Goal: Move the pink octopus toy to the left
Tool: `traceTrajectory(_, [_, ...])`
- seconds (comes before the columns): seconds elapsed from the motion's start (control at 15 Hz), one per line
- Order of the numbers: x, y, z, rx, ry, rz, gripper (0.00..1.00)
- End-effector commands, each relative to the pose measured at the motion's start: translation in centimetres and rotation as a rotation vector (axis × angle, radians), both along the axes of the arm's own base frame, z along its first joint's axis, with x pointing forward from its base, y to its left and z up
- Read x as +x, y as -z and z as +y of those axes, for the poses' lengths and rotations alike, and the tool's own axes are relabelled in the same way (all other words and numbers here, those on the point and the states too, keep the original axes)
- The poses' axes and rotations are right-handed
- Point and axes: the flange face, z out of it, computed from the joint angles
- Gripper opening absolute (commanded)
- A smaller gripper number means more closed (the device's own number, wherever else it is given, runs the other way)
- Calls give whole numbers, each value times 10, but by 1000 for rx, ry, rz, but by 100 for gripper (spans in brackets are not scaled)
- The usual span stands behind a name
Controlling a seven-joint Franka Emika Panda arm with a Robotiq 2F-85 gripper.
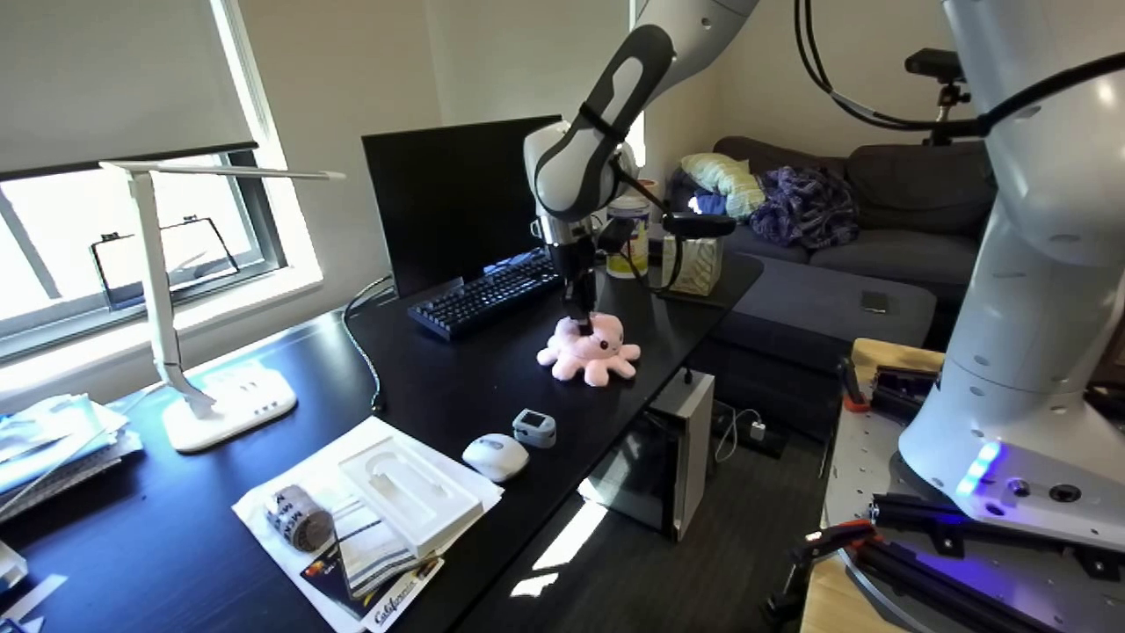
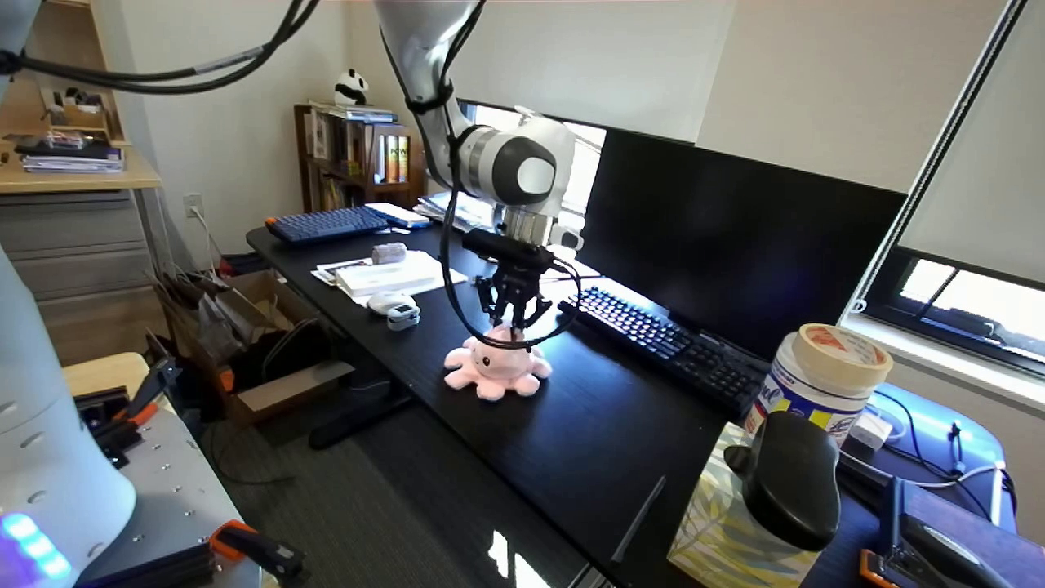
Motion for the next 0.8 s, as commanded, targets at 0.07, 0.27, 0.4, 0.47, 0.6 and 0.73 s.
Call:
traceTrajectory(0.07, [-6, -31, 7, -17, 69, -82, 66])
traceTrajectory(0.27, [-7, -57, 10, -35, 76, -117, 84])
traceTrajectory(0.4, [-10, -78, 11, -49, 68, -143, 97])
traceTrajectory(0.47, [-12, -86, 12, -58, 66, -157, 100])
traceTrajectory(0.6, [-17, -109, 12, -81, 69, -191, 100])
traceTrajectory(0.73, [-26, -135, 8, -109, 59, -217, 100])
